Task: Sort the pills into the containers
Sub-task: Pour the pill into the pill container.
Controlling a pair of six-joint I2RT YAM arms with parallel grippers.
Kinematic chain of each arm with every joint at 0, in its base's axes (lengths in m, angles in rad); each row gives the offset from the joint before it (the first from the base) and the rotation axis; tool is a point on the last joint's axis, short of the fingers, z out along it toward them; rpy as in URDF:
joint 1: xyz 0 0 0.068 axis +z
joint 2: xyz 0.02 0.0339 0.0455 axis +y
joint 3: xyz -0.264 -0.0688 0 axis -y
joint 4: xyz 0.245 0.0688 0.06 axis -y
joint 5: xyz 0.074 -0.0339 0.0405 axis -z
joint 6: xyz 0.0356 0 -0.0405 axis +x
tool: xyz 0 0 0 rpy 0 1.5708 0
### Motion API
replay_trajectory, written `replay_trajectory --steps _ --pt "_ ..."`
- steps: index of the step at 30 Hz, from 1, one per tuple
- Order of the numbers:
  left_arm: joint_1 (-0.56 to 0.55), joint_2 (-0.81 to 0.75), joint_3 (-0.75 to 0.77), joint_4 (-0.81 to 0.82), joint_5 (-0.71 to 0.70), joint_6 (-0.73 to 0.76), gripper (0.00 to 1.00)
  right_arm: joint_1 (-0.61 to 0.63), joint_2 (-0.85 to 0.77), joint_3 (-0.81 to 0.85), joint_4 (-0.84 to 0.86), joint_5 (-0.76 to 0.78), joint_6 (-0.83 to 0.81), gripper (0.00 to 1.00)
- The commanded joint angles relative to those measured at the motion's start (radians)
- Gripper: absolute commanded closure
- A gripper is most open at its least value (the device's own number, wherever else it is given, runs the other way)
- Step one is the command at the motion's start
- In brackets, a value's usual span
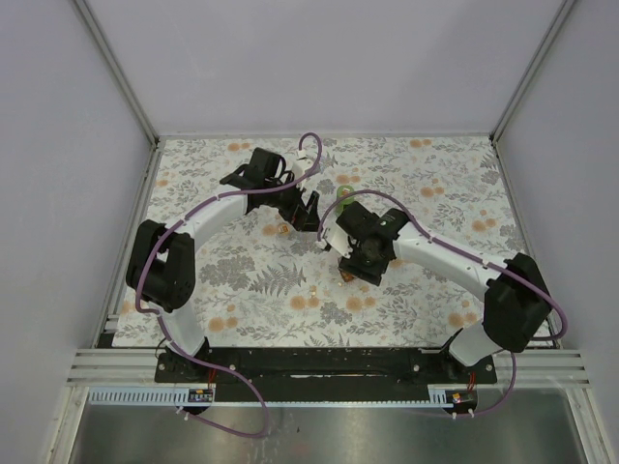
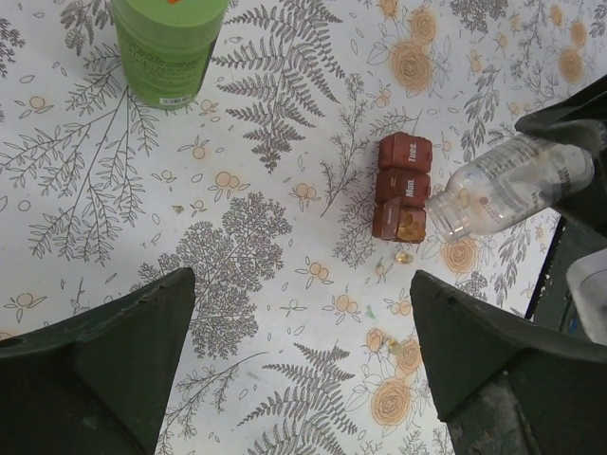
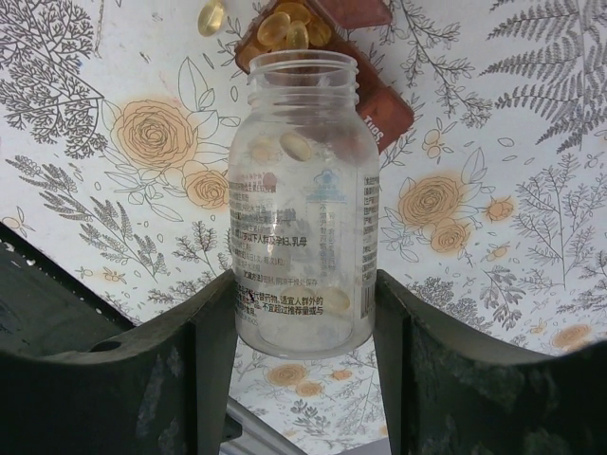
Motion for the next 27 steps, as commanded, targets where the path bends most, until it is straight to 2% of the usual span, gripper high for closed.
replay_trajectory --steps 1,9,16,22,27 --pt "0.006 -0.032 -0.010 0.022 0.045 0.024 0.01 -0.019 -0.088 -0.034 0.102 -0.006 0.031 1.00" --pt "0.012 -0.059 -0.024 0.035 0.100 0.044 0.01 -0.071 -0.232 -0.097 0.254 -0.066 0.071 1.00" --pt "0.025 -0.084 0.007 -0.033 0.177 0.102 0.01 -0.105 -0.332 -0.111 0.360 -0.131 0.104 1.00" --pt "0.064 -0.063 0.028 -0.014 0.091 0.052 0.01 -0.125 -0.380 -0.138 0.444 -0.173 0.130 1.00" --pt "0.105 -0.043 0.044 -0.025 -0.106 0.052 0.01 -0.134 -0.444 -0.187 0.562 -0.221 0.147 1.00"
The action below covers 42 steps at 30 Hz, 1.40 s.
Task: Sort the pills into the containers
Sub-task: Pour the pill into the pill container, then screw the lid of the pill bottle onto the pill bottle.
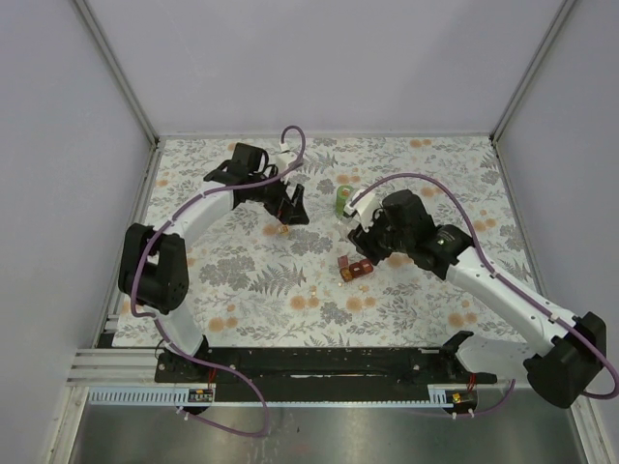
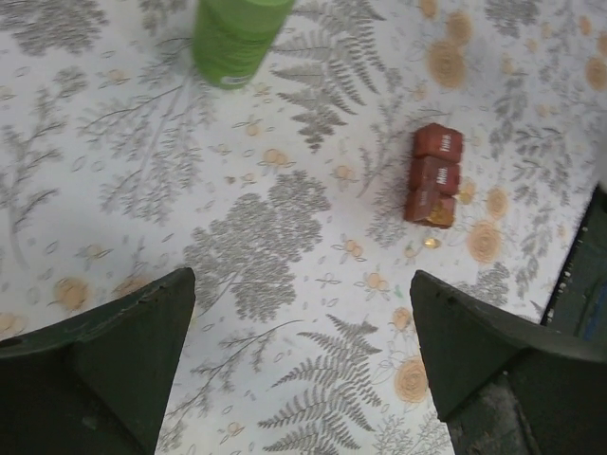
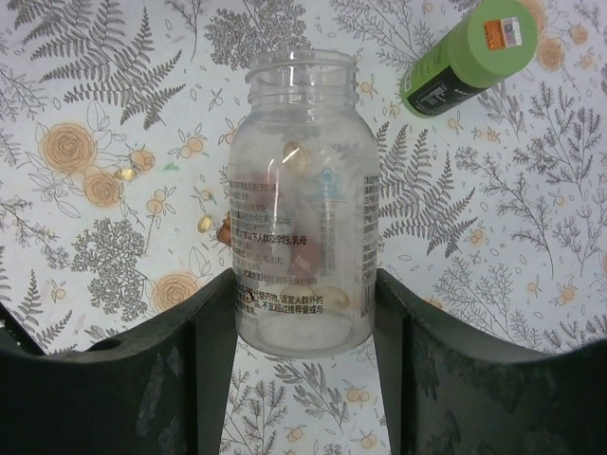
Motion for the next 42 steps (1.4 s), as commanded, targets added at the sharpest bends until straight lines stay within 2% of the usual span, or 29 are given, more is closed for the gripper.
replay_trajectory --steps 1,6,11,17,24,28,35,42 --pt "0.034 -0.011 0.051 0.017 -0.191 0.015 0.01 -0.015 -0.079 -0.033 0.175 -0.078 0.038 1.00" --pt "0.039 -0.020 0.049 -0.003 -0.341 0.052 0.01 -0.054 -0.106 -0.033 0.268 -0.182 0.075 1.00" --pt "0.040 -0.031 0.059 -0.013 -0.418 0.072 0.01 -0.124 -0.143 -0.010 0.388 -0.324 0.162 1.00" --pt "0.040 0.025 0.128 -0.078 -0.427 0.081 0.01 -0.213 -0.149 -0.004 0.550 -0.498 0.315 1.00" --pt "0.039 0.127 0.171 -0.132 -0.446 0.143 0.01 -0.221 -0.152 -0.022 0.692 -0.613 0.348 1.00" --pt "0.019 0.170 0.194 -0.157 -0.501 0.175 0.01 -0.223 -0.157 -0.032 0.696 -0.639 0.345 1.00" --pt "-0.041 0.190 0.128 -0.152 -0.585 0.223 0.01 -0.224 -0.154 -0.022 0.649 -0.636 0.312 1.00" --pt "-0.071 0.223 0.138 -0.169 -0.614 0.221 0.07 -0.227 -0.140 -0.033 0.647 -0.641 0.311 1.00"
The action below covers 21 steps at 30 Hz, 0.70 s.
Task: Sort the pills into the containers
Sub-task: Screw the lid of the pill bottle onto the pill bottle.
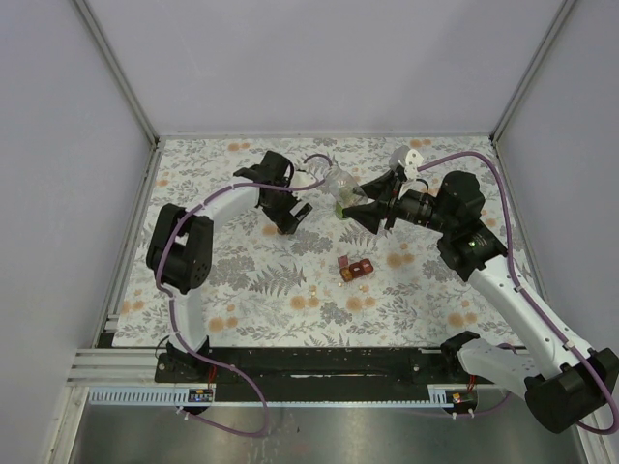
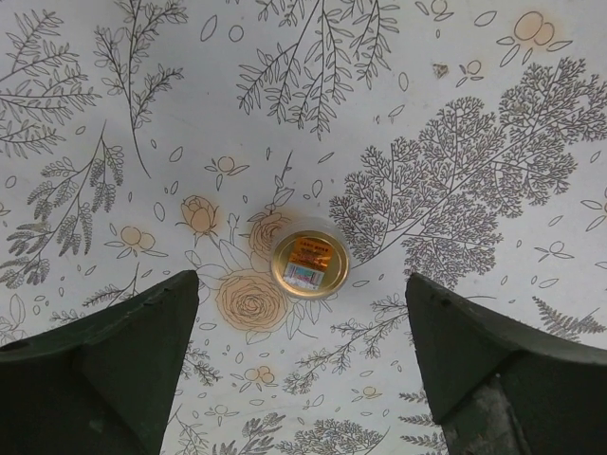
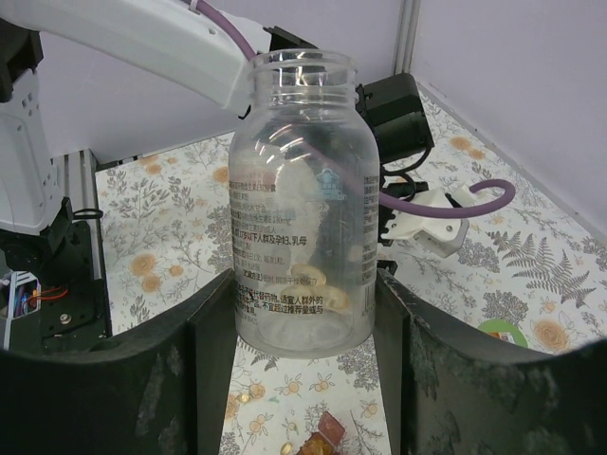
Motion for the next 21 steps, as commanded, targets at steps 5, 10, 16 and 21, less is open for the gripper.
replay_trajectory --steps 5,10,16,21 --pt "-0.020 0.051 0.028 -0.027 -0.079 0.005 0.11 -0.005 0.008 -0.001 0.021 -0.027 -0.013 1.00" --pt "-0.027 0.092 0.047 -0.053 -0.071 0.006 0.17 -0.005 0.014 -0.001 0.021 -0.028 -0.013 1.00" --pt "-0.032 0.114 0.067 -0.067 -0.071 0.006 0.28 -0.005 0.016 -0.005 0.021 -0.031 -0.016 1.00" --pt "-0.035 0.120 0.073 -0.073 -0.066 0.005 0.34 -0.005 0.018 -0.013 0.021 -0.034 -0.017 1.00"
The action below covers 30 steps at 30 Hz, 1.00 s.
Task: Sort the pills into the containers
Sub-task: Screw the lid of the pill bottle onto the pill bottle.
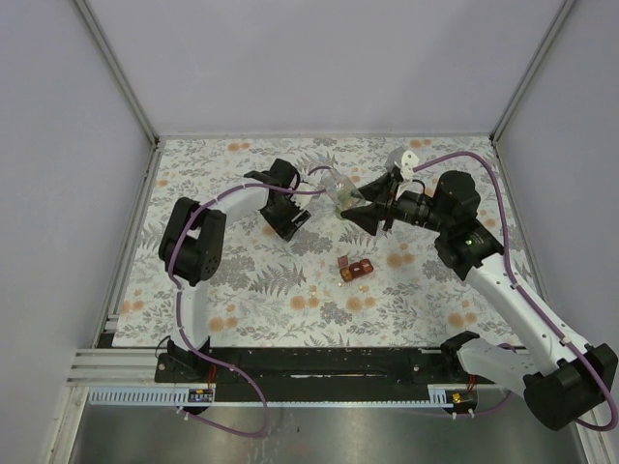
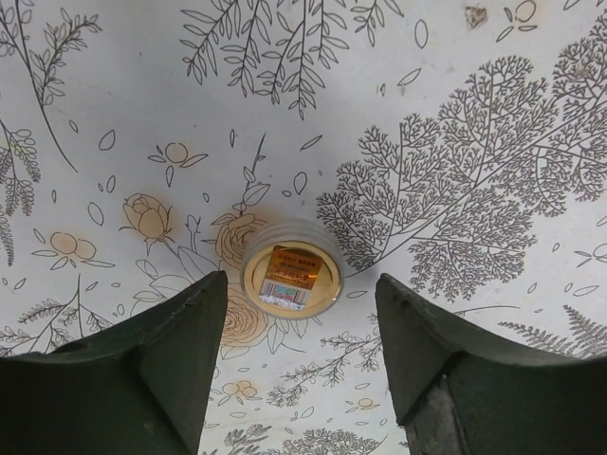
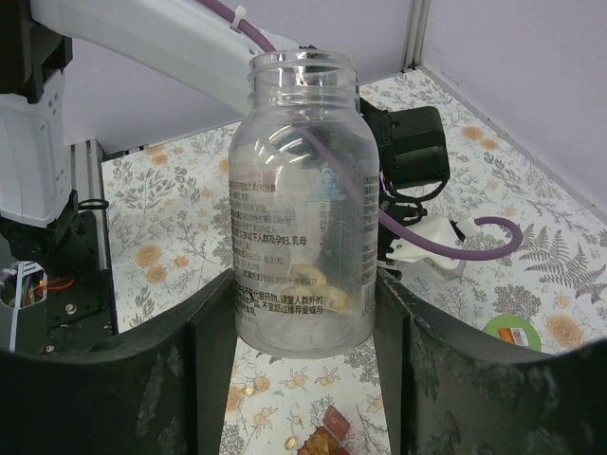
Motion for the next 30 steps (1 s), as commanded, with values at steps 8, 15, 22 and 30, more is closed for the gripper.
replay_trajectory --steps 8,15,22,30 --pt "-0.011 0.029 0.067 -0.024 0.007 0.005 0.47 -0.006 -0.003 -0.012 0.022 -0.017 -0.017 1.00" --pt "-0.013 0.026 0.072 -0.038 0.033 0.006 0.68 -0.008 -0.005 -0.015 0.019 -0.013 -0.017 1.00" --pt "-0.011 -0.044 0.060 -0.045 0.074 0.008 0.83 -0.008 -0.005 -0.009 0.002 -0.010 -0.028 1.00" --pt "-0.003 -0.207 0.064 -0.065 0.235 -0.001 1.00 -0.011 -0.010 -0.009 -0.103 -0.011 -0.090 1.00"
